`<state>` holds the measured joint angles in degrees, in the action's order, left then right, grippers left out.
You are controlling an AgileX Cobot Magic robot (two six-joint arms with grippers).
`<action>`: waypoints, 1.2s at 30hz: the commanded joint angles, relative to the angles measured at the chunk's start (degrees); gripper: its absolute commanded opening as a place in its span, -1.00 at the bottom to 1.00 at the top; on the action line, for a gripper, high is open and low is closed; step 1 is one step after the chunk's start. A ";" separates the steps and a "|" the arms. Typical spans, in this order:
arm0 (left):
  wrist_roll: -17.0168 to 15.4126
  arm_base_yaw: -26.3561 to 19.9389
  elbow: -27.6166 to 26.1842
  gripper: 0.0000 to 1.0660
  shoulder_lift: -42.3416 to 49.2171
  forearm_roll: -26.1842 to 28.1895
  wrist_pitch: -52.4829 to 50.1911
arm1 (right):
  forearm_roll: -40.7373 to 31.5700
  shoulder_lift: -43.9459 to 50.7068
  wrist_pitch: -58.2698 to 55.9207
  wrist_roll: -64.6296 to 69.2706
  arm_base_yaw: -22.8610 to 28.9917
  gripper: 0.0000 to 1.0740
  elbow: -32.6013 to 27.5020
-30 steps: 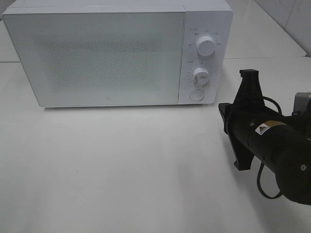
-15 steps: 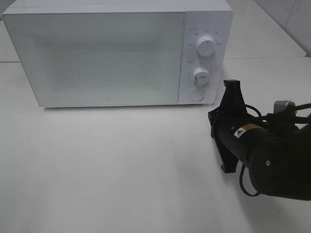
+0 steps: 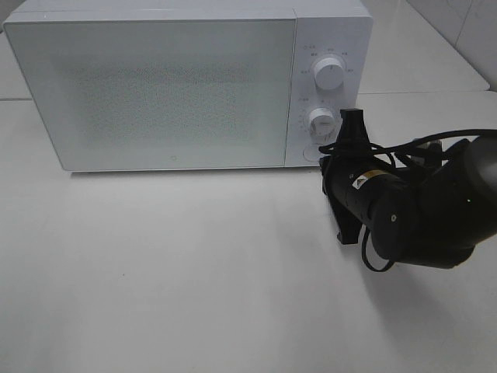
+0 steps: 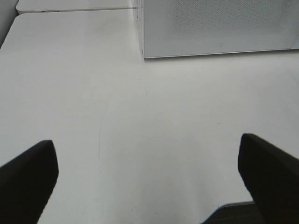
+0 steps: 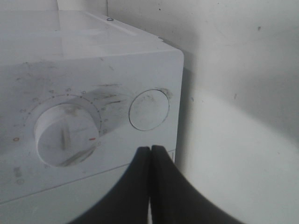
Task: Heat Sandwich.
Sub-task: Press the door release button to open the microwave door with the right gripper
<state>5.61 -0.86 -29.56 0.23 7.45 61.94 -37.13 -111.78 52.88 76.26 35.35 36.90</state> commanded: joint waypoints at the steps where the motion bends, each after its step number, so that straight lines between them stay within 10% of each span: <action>1: -0.40 -0.17 0.06 0.88 0.52 0.40 -0.57 | 1.38 -1.26 -1.60 0.29 -1.15 -0.99 2.41; 36: -0.40 -0.17 0.06 0.88 0.52 0.40 -0.57 | 1.89 -8.77 -5.50 0.63 -5.39 -1.00 12.72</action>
<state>5.61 -0.86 -29.56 0.23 7.45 61.94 -36.27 -120.26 47.73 76.78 30.31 48.64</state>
